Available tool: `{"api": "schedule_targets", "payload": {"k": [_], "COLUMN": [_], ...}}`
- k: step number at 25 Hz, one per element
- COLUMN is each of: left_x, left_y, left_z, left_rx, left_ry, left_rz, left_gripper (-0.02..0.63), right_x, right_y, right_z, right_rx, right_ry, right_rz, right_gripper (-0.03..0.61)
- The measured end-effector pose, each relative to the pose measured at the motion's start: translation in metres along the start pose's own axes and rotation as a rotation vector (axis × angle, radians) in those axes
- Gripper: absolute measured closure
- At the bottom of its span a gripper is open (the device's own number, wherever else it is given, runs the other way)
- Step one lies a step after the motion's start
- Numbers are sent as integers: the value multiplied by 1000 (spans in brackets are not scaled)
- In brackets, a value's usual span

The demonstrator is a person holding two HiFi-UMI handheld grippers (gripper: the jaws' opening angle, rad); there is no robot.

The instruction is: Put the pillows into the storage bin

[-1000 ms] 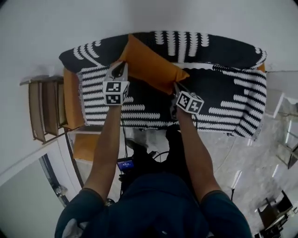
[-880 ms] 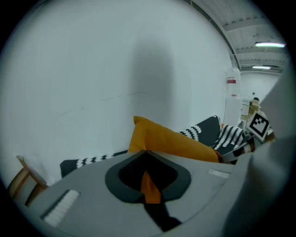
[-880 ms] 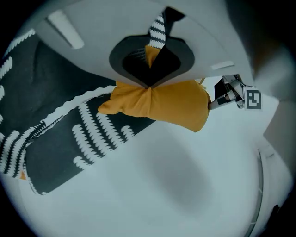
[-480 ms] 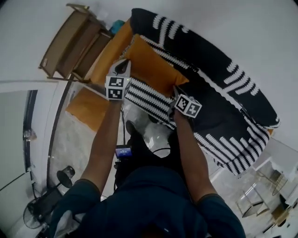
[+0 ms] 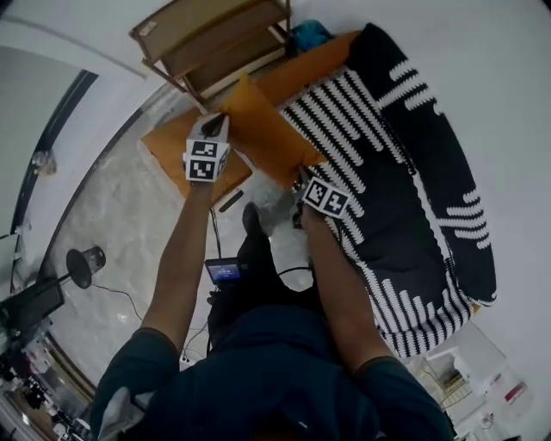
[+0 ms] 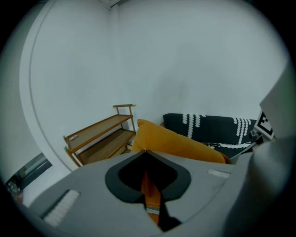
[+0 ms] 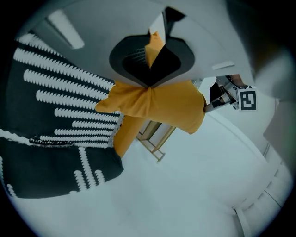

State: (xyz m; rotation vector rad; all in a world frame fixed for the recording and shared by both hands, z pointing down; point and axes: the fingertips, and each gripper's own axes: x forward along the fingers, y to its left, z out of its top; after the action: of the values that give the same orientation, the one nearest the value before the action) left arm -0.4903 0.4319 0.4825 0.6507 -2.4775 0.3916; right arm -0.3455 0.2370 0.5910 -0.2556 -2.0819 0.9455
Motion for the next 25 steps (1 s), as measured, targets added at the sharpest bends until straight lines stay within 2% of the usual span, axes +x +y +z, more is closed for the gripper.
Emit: {"api": "schedule_targets", "payload": {"k": [7, 11, 20, 25], "left_x": [-30, -36, -41, -45], "left_y": [122, 174, 244, 267], "left_z": [-118, -164, -258, -291], "left_rx": [-101, -142, -219, -254], "left_ry": [127, 182, 299, 342], "left_rz": [86, 106, 115, 132], "left_gripper": [606, 606, 604, 603], "right_x": [102, 151, 225, 246], "right_y": [66, 92, 118, 127], "right_z": [-96, -133, -200, -224], "right_rx": [4, -2, -10, 8], "right_ry": [196, 279, 424, 462], "right_rz": [-2, -14, -70, -101], "right_gripper": [568, 568, 566, 566]}}
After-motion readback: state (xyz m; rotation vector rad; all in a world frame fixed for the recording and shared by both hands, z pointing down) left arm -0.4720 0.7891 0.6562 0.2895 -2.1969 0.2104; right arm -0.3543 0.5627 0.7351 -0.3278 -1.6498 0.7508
